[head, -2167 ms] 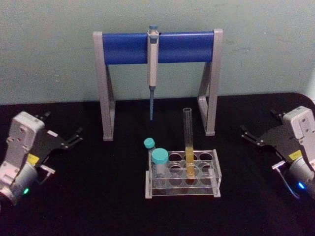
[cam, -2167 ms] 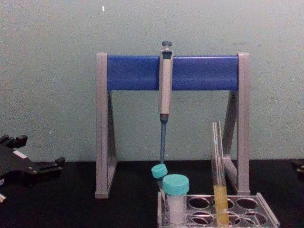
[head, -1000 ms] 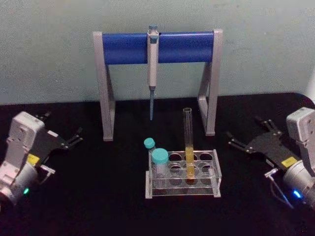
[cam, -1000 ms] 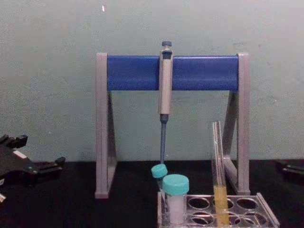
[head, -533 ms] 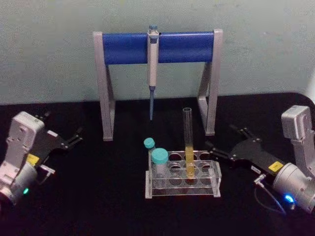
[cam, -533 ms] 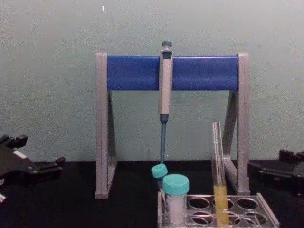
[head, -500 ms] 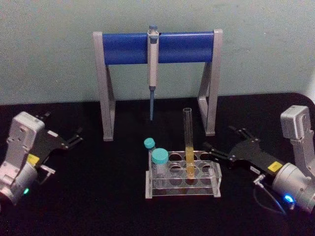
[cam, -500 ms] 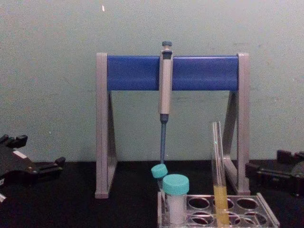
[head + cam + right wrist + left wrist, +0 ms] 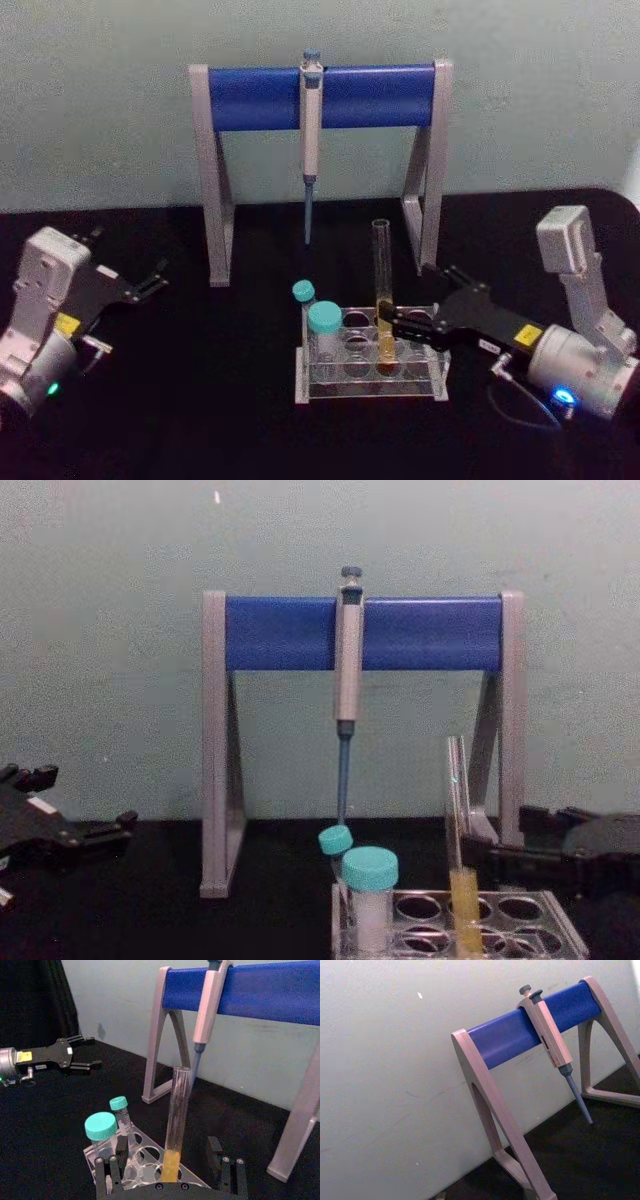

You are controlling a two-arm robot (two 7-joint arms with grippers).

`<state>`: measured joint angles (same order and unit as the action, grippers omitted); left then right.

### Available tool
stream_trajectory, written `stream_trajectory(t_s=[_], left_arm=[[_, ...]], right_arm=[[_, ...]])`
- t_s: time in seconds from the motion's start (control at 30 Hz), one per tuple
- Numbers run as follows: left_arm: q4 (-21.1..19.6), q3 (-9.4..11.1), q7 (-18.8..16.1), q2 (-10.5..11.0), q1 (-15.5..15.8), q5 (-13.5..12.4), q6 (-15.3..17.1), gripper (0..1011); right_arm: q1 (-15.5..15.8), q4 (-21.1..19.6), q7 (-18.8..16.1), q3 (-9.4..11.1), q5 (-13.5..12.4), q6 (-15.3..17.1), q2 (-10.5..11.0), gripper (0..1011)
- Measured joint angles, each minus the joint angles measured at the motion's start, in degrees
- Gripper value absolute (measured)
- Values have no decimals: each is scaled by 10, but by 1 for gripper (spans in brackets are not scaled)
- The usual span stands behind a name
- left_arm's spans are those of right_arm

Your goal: Pick up the test tube from the test tube rack, shake it, then place it back into the test tube rack.

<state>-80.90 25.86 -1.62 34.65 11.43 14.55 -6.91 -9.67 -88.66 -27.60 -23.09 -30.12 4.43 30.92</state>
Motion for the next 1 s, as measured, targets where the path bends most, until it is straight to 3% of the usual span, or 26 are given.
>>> stream_trajectory(t_s=[0.47, 1.0], left_arm=[[0, 0, 0, 0, 0, 0, 0, 1010], [0, 0, 0, 0, 0, 0, 0, 1010]], right_arm=[[-64, 67, -27, -29, 12, 10, -31, 1000], [-105, 107, -43, -42, 17, 13, -43, 1000]])
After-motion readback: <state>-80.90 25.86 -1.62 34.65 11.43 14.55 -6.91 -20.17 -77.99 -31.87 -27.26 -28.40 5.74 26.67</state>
